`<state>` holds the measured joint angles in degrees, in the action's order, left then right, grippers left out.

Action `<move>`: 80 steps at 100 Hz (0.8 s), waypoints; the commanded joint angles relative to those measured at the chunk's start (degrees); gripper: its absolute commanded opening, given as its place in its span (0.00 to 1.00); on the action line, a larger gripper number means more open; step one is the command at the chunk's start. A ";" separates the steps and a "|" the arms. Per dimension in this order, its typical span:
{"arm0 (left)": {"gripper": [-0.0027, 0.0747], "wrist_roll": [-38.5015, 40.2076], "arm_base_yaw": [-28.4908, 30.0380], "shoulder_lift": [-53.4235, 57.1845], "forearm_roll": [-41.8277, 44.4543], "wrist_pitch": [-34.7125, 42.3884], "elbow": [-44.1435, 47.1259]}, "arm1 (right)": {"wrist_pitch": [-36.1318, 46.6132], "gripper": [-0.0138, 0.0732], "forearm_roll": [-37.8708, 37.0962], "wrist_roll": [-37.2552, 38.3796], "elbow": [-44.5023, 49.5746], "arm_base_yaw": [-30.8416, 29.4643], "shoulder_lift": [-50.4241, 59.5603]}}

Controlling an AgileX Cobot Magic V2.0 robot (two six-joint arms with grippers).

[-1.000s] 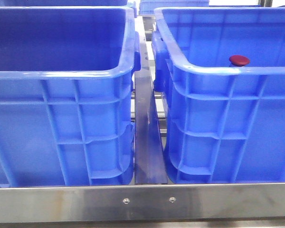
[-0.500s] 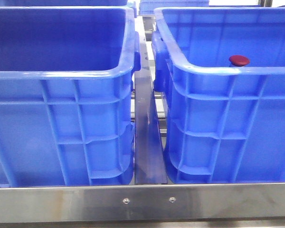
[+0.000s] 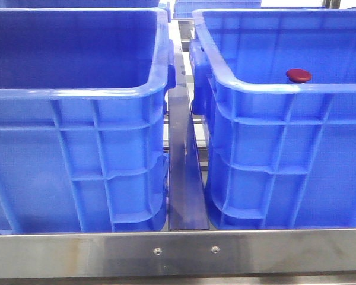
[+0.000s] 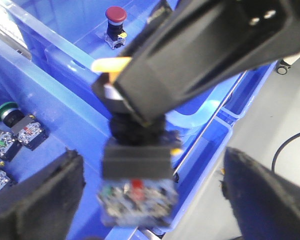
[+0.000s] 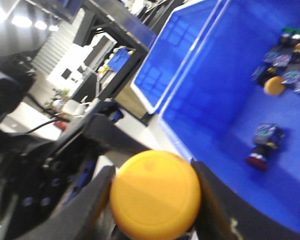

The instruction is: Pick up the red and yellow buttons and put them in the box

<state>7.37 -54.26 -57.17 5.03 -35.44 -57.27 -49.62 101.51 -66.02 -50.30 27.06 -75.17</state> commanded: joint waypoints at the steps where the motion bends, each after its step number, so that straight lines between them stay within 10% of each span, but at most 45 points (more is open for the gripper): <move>1: 0.77 2.37 -0.20 1.30 1.29 3.84 -1.72 | 0.01 0.38 6.36 -2.34 -1.80 -0.38 1.52; 33: 0.77 15.80 5.02 6.18 15.76 -1.36 -1.58 | 0.82 0.38 6.41 -5.45 -1.80 -6.02 1.63; 80: 0.77 16.03 32.35 12.79 17.01 -1.37 5.85 | -2.47 0.38 6.35 -8.07 -1.80 -14.54 1.63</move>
<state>22.64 -25.88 -46.11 21.03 -40.64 -51.06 -48.97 101.51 -72.23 -50.30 13.92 -75.17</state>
